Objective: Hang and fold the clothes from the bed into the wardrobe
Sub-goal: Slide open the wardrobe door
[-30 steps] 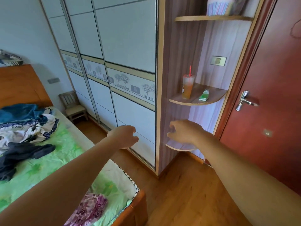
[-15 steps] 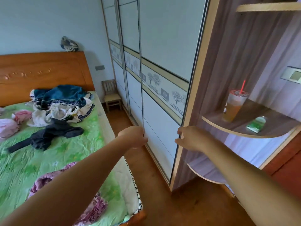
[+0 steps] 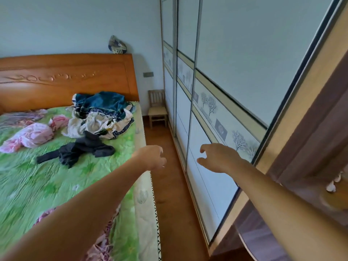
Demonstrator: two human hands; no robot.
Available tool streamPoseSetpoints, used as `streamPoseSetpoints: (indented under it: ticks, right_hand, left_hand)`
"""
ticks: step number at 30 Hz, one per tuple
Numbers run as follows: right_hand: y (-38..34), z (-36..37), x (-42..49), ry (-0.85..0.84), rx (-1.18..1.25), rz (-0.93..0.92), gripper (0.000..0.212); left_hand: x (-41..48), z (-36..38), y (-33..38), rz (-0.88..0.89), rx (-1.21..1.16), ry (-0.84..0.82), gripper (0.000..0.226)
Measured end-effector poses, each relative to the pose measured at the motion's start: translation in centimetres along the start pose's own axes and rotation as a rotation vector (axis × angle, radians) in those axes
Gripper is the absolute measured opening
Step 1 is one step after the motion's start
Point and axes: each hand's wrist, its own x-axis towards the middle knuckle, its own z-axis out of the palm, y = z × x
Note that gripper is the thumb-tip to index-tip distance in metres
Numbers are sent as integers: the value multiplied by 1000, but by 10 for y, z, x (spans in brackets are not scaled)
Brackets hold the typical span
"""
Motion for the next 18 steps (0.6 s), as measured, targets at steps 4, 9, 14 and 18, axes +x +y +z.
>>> streamPoseSetpoints:
  ticks: [4,9,14,18]
  right_hand:
    - [0,-3,52,3,-4,-54,37]
    - [-7,8,98,-35,48,-105,36]
    - [-12,15,135,-65,47,-141,31]
    - [-11,14,181,-73,31,-121,27]
  left_hand:
    - [34,-10,-6,-62,-14,8,50]
    - [53,-10,-13,-152,-44,25,53]
    - [72,3,-23,-210,-51,-22,53]
    - [124,-10,-30,-203,-52,-33,53]
